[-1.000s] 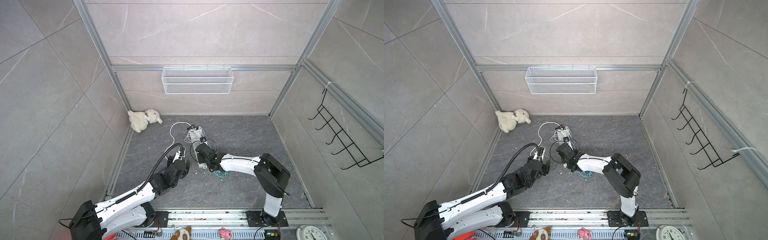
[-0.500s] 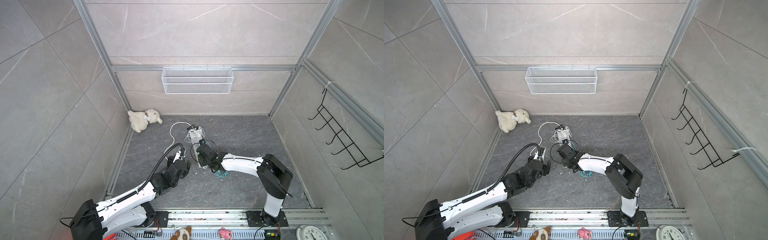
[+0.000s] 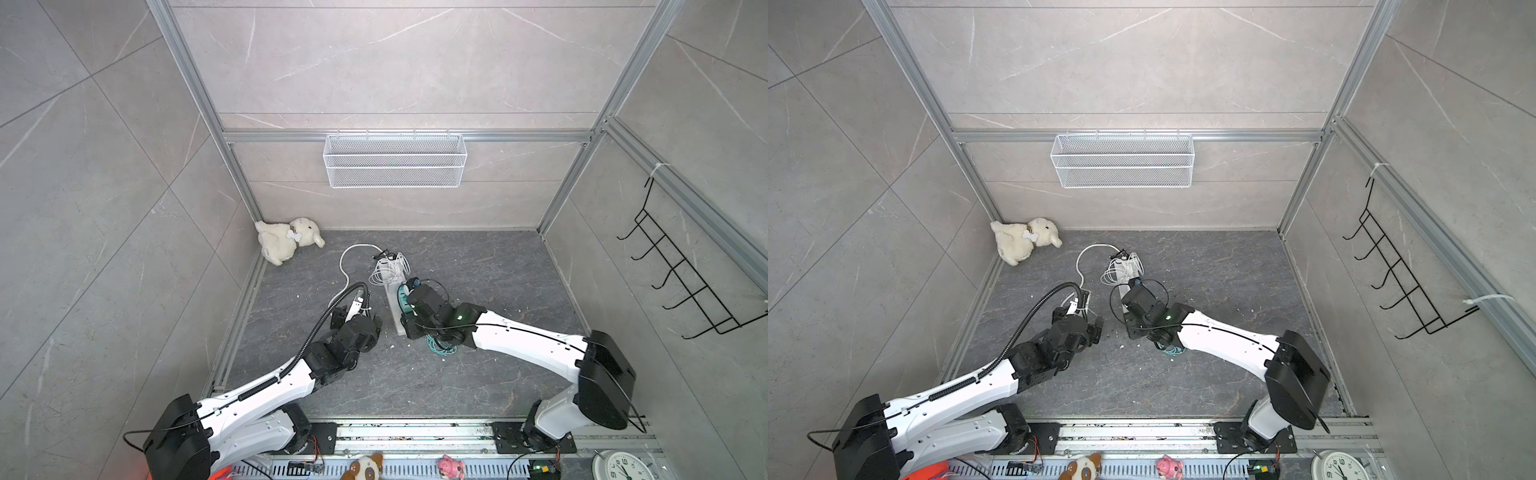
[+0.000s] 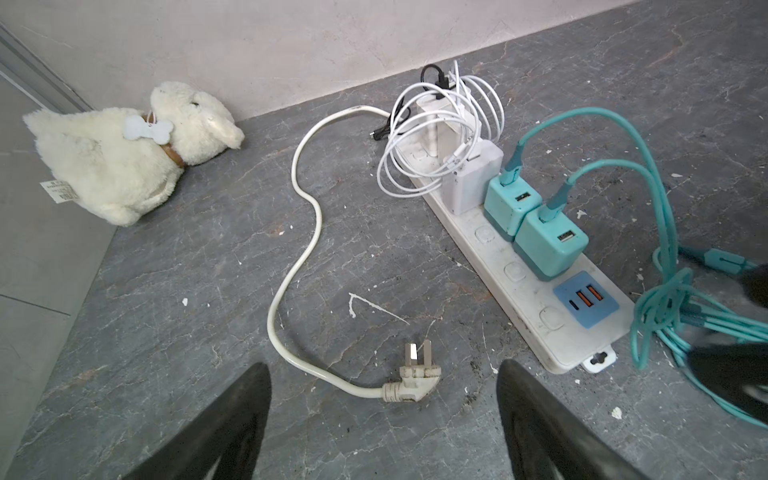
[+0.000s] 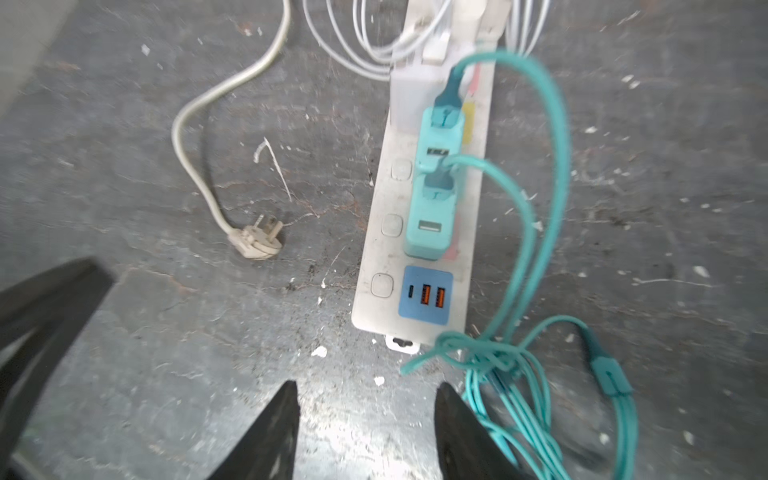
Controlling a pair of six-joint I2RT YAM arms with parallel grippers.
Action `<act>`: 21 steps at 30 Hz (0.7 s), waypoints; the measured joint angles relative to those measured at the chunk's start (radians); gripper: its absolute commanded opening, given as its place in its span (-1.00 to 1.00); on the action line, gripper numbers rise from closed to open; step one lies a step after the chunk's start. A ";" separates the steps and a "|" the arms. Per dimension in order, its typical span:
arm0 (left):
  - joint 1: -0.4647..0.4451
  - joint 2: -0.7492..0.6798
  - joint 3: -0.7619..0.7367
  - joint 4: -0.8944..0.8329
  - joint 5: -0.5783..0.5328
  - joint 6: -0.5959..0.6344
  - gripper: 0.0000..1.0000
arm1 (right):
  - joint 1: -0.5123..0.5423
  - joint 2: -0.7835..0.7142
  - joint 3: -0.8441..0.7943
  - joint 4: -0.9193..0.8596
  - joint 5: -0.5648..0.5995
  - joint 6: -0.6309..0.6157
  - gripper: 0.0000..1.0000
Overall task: Insert the plug
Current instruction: 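Open the right gripper and lift both grippers away from the strip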
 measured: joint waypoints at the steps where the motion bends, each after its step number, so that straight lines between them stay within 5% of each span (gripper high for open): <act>1: 0.010 0.000 0.011 -0.001 0.001 0.009 0.79 | 0.000 -0.027 0.000 -0.003 0.013 -0.004 0.18; 10: 0.172 0.013 0.135 -0.013 0.060 0.074 0.88 | -0.026 -0.233 0.002 0.005 0.295 -0.084 0.47; 16: 0.258 0.045 0.150 -0.014 0.085 0.084 0.99 | -0.100 -0.165 0.066 0.003 0.547 -0.145 0.96; 21: 0.327 0.061 0.159 -0.013 0.100 0.084 0.99 | -0.177 -0.058 0.143 0.011 0.712 -0.169 0.98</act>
